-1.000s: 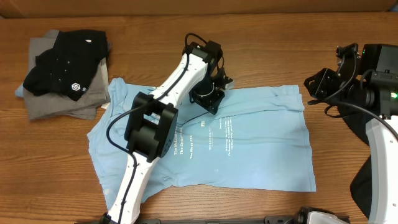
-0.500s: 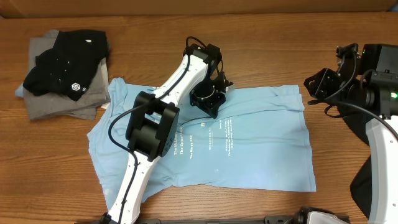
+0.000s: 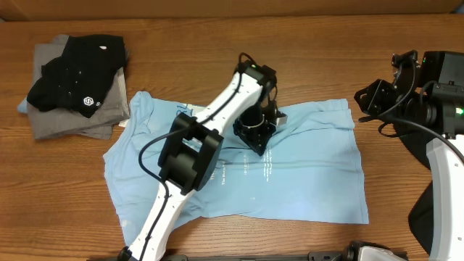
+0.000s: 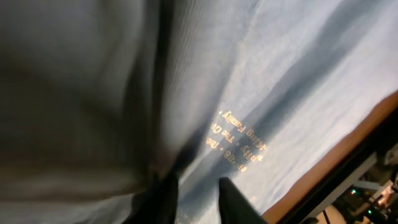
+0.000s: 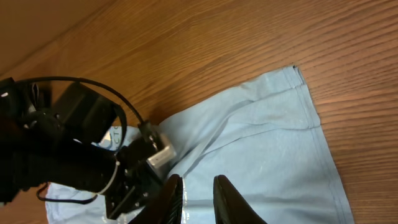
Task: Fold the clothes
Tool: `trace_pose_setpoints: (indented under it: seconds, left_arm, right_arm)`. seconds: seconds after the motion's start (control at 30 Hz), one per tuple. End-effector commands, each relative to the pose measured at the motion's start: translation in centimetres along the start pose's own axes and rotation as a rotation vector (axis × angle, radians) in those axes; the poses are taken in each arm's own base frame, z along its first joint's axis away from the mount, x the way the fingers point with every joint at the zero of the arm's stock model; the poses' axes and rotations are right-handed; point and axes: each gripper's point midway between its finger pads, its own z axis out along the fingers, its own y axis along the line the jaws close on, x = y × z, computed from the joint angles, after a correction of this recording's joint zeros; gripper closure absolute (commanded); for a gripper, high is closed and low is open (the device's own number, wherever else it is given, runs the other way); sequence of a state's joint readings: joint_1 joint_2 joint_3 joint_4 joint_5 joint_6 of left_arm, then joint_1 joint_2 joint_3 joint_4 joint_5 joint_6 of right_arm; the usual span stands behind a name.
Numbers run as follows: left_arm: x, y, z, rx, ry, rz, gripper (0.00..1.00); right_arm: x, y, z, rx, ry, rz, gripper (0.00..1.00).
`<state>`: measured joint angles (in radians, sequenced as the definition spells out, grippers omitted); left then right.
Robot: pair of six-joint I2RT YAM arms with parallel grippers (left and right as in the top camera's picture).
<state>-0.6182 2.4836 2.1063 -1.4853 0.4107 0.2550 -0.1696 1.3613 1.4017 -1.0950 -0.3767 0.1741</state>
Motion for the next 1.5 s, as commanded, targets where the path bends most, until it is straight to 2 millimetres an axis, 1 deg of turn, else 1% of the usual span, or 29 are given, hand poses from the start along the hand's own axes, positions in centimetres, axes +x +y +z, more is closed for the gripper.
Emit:
trace_pose_setpoints:
  seconds: [0.0,0.03,0.1,0.2,0.27,0.33,0.4,0.47,0.5,0.6,0.63,0.67,0.7,0.73,0.77,0.83,0.93,1.03,1.17,1.33,1.47]
  left_arm:
    - [0.2,0.0,-1.2,-0.082,-0.01,-0.007,0.76]
    - [0.2,0.0,-1.3,-0.084,-0.012,-0.006,0.8]
    - [-0.2,0.0,-1.9,-0.088,-0.037,0.0,0.85]
    - [-1.5,-0.2,-3.8,-0.097,-0.103,0.017,0.91]
    - [-2.8,-0.5,-5.7,-0.113,-0.172,0.041,0.96]
    - [-4.1,-0.8,-7.1,-0.128,-0.235,0.065,0.96]
    - [-5.9,-0.9,-8.4,-0.144,-0.322,0.079,0.96]
    - [-8.1,-0.9,-9.2,-0.16,-0.412,0.096,0.96]
    - [-8.9,-0.7,-9.2,-0.172,-0.438,0.108,0.96]
    - [-10.6,0.0,-8.6,-0.176,-0.479,0.108,0.96]
    - [-10.9,0.2,-8.0,-0.167,-0.477,0.102,0.96]
    - [-11.1,0.2,-7.6,-0.155,-0.473,0.103,0.88]
    - [-11.3,0.2,-7.2,-0.143,-0.471,0.106,0.76]
    - [-11.5,0.2,-6.8,-0.13,-0.47,0.109,0.69]
    - [-11.7,0.0,-6.7,-0.114,-0.475,0.117,0.62]
    - [-12.1,-0.2,-6.5,-0.093,-0.488,0.129,0.55]
    - [-12.6,-0.6,-6.3,-0.069,-0.5,0.146,0.53]
    - [-12.6,-0.9,-5.3,-0.067,-0.48,0.153,0.53]
    - [-12.5,-1.5,-3.7,-0.078,-0.439,0.209,0.52]
    - [-12.8,-1.8,-3.2,-0.084,-0.437,0.224,0.52]
    - [-12.6,-1.5,-2.5,-0.091,-0.418,0.227,0.53]
  right_arm:
    - [-0.7,0.3,-0.8,0.002,-0.035,-0.023,0.8]
    - [-0.7,0.3,-0.8,0.002,-0.035,-0.023,0.8]
    - [-0.7,0.3,-0.8,0.002,-0.035,-0.023,0.8]
    - [-0.7,0.3,-0.8,0.002,-0.035,-0.023,0.8]
    - [-0.7,0.3,-0.8,0.002,-0.035,-0.023,0.8]
    - [-0.7,0.3,-0.8,0.002,-0.035,-0.023,0.8]
    - [-0.7,0.3,-0.8,0.002,-0.035,-0.023,0.8]
    - [-0.7,0.3,-0.8,0.002,-0.036,-0.023,0.8]
    - [-0.8,0.3,-0.8,0.002,-0.036,-0.023,0.8]
    - [-0.6,0.3,-0.8,0.003,-0.028,-0.02,0.8]
    - [-0.5,0.2,-0.8,0.005,-0.024,-0.018,0.8]
    - [-0.4,0.2,-0.8,0.005,-0.021,-0.017,0.8]
    - [-0.4,0.2,-0.8,0.006,-0.02,-0.016,0.8]
    - [-0.3,0.2,-0.8,0.006,-0.02,-0.017,0.8]
    - [-0.4,0.2,-0.8,0.006,-0.02,-0.017,0.8]
    - [-0.4,0.2,-0.8,0.005,-0.022,-0.018,0.8]
    - [-0.4,0.2,-0.8,0.005,-0.022,-0.018,0.8]
    - [-0.4,0.2,-0.8,0.005,-0.021,-0.017,0.8]
    - [-0.4,0.2,-0.8,0.005,-0.021,-0.017,0.8]
    - [-0.4,0.2,-0.8,0.006,-0.02,-0.017,0.8]
    - [-0.3,0.2,-0.8,0.006,-0.02,-0.016,0.8]
